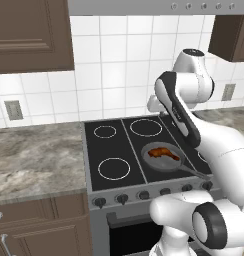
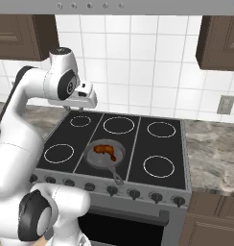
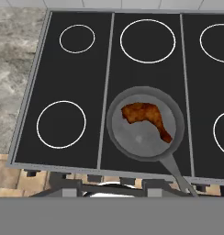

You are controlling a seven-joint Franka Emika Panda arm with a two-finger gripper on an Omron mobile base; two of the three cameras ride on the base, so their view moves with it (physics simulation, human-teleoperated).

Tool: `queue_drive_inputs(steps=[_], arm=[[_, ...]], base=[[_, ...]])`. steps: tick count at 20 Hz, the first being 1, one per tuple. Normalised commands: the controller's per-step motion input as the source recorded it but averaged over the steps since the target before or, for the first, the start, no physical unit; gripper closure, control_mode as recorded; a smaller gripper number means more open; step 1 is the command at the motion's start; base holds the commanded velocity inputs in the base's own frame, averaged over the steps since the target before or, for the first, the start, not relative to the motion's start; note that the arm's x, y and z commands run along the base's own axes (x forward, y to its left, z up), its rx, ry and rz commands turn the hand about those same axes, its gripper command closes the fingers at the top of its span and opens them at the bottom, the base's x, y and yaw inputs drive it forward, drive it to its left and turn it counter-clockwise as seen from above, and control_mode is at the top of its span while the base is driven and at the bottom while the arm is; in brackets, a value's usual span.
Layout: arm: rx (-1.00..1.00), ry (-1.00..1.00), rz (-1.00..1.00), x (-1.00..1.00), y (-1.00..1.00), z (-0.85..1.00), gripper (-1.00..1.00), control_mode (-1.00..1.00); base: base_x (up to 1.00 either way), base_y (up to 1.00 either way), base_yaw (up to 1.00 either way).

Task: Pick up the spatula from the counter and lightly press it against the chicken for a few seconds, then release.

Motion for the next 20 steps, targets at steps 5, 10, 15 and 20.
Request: queue_drive_inputs(steps=[5,10,15,20], arm=[[0.0,0.0,0.0,0.0,0.0,0.0,-1.0,-1.0],[0.0,0.0,0.0,-0.11,0.0,0.0,-1.0,-1.0],[0.0,-0.01,0.06,-0.24,-0.15,0.0,-1.0,-1.0],[0.0,0.0,0.01,-0.52,-0.2,0.01,-1.0,-1.0]], base=[[0.0,0.0,0.0],[0.0,0.0,0.0],[0.0,0.0,0.0],[0.0,0.0,0.0]])
